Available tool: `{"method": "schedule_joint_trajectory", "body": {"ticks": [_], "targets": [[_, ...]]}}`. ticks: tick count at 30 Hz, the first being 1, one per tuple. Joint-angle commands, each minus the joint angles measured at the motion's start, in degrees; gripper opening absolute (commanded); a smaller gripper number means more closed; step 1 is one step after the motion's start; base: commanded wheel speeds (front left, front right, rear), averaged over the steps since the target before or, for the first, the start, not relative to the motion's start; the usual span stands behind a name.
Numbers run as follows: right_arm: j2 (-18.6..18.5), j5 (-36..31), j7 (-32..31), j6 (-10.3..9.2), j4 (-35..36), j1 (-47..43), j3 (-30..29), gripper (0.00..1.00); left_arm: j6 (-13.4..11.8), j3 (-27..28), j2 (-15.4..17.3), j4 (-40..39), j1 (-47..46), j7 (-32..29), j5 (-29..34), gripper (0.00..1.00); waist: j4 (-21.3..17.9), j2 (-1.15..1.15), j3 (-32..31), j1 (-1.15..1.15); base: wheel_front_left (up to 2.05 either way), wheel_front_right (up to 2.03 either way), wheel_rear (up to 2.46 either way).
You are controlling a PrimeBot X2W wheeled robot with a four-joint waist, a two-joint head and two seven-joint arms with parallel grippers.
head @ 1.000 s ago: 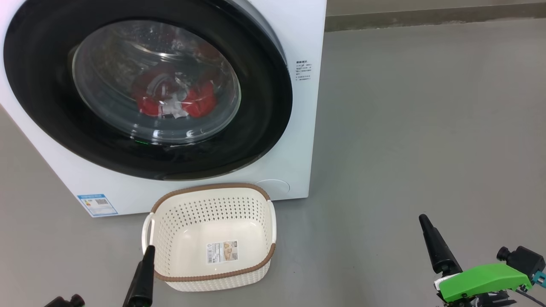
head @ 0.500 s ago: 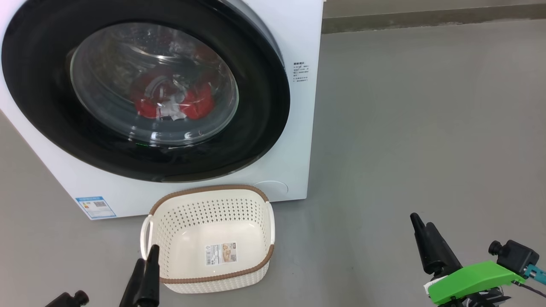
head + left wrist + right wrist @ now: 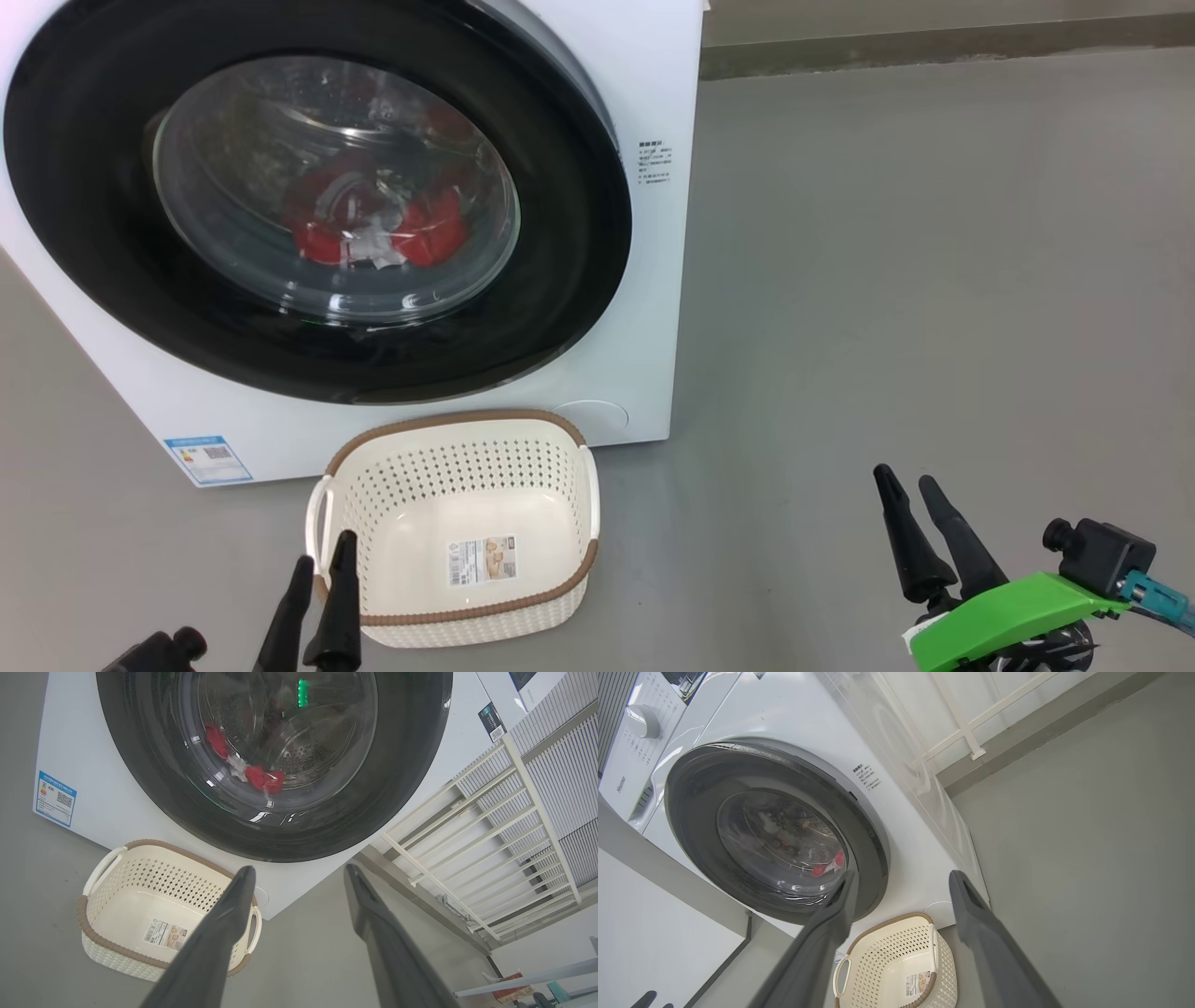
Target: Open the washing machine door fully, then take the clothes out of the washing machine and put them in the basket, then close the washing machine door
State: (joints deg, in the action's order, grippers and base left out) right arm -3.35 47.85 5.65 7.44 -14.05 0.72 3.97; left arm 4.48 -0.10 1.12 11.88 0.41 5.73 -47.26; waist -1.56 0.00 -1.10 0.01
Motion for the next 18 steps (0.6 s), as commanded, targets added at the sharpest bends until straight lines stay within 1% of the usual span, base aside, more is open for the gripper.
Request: {"method": "schedule_joint_trajectory", "body": {"ticks": [1, 18], "targets": [[-0.94, -2.47, 0.94, 0.03, 1.94, 3.09, 1.06, 1.00, -0.47, 0.81, 1.02, -2.06, -0.34, 0.91, 2.40, 1.00, -0.08, 0.00, -0.06, 0.00, 0.00, 0.00, 0.00], [-1.23, -11.83, 3.64, 0.03, 3.51, 3.13, 3.00, 1.00, -1.46, 0.22, 1.26, -3.46, 0.49, 3.59, 12.68, 1.00, -0.41, 0.00, -0.90, 0.00, 0.00, 0.00, 0.00]]}}
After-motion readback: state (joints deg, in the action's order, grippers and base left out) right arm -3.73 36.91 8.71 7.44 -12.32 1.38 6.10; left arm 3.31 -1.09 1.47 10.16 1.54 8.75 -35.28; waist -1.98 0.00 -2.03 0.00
